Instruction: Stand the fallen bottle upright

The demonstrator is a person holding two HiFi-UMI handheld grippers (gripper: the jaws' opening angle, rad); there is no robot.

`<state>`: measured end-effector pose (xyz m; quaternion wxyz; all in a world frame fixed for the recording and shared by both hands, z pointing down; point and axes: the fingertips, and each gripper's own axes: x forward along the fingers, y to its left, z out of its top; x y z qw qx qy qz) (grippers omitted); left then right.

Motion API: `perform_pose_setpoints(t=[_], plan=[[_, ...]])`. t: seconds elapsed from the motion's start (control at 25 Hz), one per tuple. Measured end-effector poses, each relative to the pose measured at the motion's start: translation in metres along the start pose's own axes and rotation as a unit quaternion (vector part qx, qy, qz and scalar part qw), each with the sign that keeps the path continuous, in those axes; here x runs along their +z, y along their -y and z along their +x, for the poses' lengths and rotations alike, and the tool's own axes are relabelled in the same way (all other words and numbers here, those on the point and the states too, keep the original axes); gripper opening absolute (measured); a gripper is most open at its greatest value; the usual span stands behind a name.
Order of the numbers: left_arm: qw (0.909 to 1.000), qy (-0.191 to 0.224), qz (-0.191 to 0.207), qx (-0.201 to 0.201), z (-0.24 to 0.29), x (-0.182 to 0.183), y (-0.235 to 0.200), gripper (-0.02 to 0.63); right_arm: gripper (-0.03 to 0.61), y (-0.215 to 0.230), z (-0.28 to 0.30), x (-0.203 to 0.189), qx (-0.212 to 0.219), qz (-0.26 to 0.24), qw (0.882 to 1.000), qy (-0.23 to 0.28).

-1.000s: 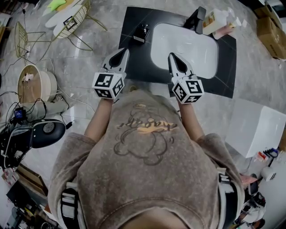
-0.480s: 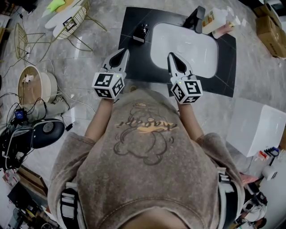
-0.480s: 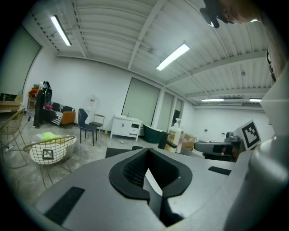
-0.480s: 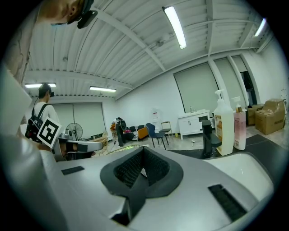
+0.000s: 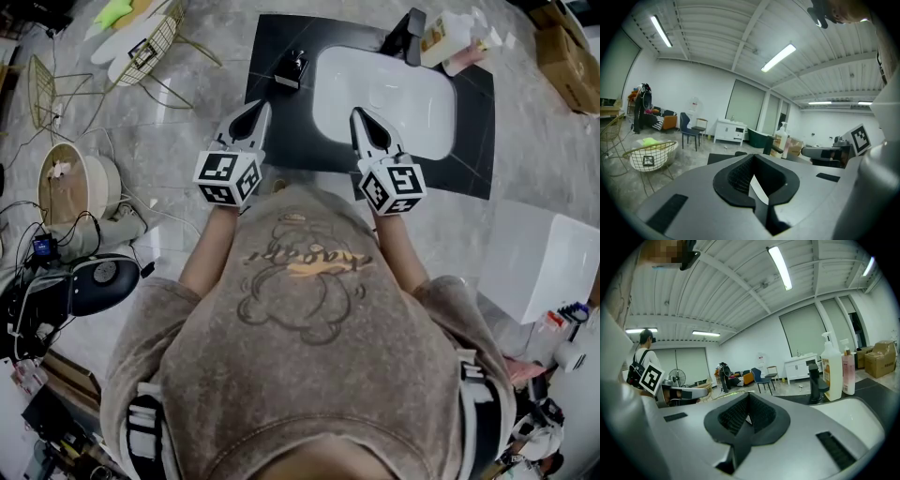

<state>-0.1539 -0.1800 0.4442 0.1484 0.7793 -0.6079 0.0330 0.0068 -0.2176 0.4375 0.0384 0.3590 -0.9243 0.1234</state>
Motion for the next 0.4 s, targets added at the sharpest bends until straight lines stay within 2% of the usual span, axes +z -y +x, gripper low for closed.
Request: perform_pose_setpoints(t=[0.4], plan=[[1.0000, -0.003, 0.005, 0.003, 0.0001, 0.0003, -0.0007, 0.018, -0.003, 0.0010, 0.0003, 0.0002, 0.005, 0.000, 1.000, -0.005]])
